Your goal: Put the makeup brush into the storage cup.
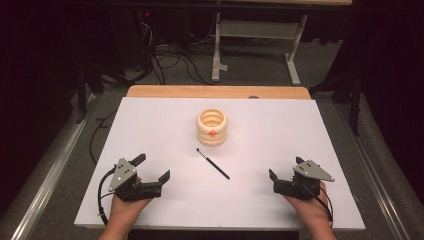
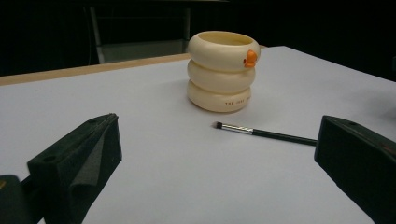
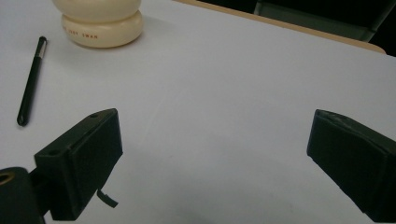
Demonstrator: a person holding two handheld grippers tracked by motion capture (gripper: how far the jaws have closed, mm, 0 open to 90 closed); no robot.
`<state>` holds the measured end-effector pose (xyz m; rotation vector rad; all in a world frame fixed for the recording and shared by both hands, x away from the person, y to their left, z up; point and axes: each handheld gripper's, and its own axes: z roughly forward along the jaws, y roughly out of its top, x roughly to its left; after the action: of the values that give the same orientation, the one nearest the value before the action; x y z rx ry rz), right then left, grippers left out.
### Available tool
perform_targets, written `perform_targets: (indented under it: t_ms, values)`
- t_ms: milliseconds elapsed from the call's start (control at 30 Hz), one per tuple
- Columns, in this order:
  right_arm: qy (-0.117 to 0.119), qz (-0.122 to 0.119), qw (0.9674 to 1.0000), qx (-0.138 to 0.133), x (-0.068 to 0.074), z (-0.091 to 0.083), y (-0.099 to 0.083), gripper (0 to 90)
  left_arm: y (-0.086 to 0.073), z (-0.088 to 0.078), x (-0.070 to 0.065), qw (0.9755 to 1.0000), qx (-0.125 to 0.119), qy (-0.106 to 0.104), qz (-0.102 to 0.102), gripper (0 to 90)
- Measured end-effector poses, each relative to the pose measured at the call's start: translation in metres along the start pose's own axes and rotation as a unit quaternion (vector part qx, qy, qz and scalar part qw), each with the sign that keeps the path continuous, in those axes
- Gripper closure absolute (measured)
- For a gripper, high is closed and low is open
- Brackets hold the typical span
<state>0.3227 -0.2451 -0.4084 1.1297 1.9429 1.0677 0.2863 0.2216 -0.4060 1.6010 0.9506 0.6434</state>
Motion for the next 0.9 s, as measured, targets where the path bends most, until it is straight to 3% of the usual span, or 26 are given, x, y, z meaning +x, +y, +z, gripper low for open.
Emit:
perform_targets:
  t_ms: [900]
  values:
    - [-0.001,0.007,0.9977,0.068,-0.0016,0.0053,-0.0006,7.2,-0.0002,0.0006,-0.0001,1.0000,0.003,-0.003,0.001,1.3]
